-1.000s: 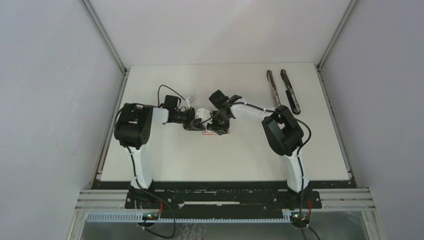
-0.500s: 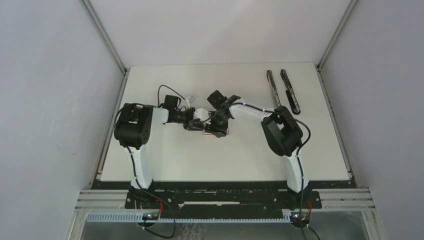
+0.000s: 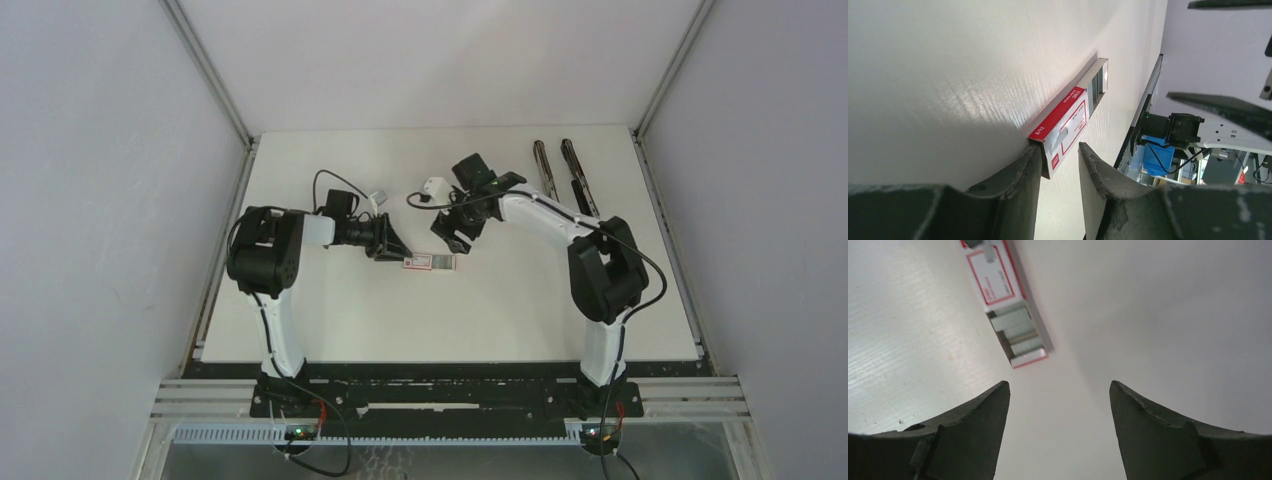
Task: Unload the staples from the stapler
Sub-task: Close the staple box at the center of the board.
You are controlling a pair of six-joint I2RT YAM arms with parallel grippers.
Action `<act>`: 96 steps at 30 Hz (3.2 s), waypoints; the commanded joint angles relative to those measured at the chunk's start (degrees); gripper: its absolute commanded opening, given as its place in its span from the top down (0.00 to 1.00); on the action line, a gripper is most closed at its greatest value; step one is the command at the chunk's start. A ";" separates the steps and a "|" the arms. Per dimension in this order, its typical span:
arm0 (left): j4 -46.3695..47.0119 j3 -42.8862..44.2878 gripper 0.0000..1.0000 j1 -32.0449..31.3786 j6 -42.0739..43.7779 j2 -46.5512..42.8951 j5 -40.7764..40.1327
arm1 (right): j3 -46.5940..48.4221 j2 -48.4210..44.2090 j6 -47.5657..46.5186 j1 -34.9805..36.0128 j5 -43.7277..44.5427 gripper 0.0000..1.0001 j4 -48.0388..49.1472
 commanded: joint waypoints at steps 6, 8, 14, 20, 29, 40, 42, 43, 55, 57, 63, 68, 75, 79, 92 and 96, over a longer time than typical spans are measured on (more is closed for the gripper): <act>0.49 -1.97 0.59 0.46 0.84 -0.93 -2.04 | -10.68 -2.29 17.84 -2.86 10.43 0.25 7.46; 0.48 -2.03 0.59 0.44 0.75 -0.97 -1.94 | -11.16 -1.42 20.01 -2.66 11.64 0.24 8.46; 0.73 -2.30 0.56 0.46 0.66 -1.66 -1.88 | -11.19 0.85 23.55 -1.45 14.88 0.24 10.79; 2.06 -2.93 0.56 0.42 -0.23 -1.28 -1.79 | -10.72 2.85 25.55 -0.27 16.86 0.24 12.11; 2.60 -3.43 0.56 0.44 -0.66 -1.00 -1.81 | -7.38 6.24 28.19 3.30 14.69 0.24 11.90; 2.49 -3.15 0.56 0.47 -0.75 -1.47 -1.71 | -3.90 8.52 29.17 5.51 14.86 0.24 11.53; 1.75 -2.76 0.55 0.82 -0.51 -2.60 -2.46 | -4.19 8.29 29.14 5.17 14.94 0.24 11.63; 1.07 -2.50 0.54 1.03 -0.18 -3.25 -3.37 | -4.27 8.18 29.09 4.83 14.99 0.24 11.67; -4.74 0.49 0.39 1.60 5.49 -8.11 -8.30 | -4.95 7.72 28.89 2.86 13.45 0.24 11.97; -2.38 -0.41 0.35 1.56 4.52 -8.39 -5.45 | -4.86 7.66 28.85 2.89 12.54 0.24 11.98; 1.28 -3.11 0.31 2.51 2.07 -9.52 -6.58 | -4.86 7.21 28.75 3.03 11.59 0.25 12.01; 1.40 -3.90 0.25 3.09 3.04 -12.90 -11.67 | -4.60 7.38 28.49 3.16 11.59 0.25 11.89; -0.10 -4.10 0.16 2.95 5.70 -15.01 -12.36 | -3.74 7.87 28.27 3.20 11.70 0.25 11.46; -3.39 -3.76 0.18 2.97 7.31 -14.18 -17.02 | -3.31 7.62 28.56 3.36 12.09 0.25 11.01; -5.59 -3.46 0.45 -0.09 8.74 -12.08 -16.18 | -2.22 8.39 33.33 4.13 8.42 0.26 11.46; -6.48 -3.56 0.48 -0.39 8.88 -11.70 -16.99 | -1.09 9.44 33.80 5.77 10.29 0.26 10.79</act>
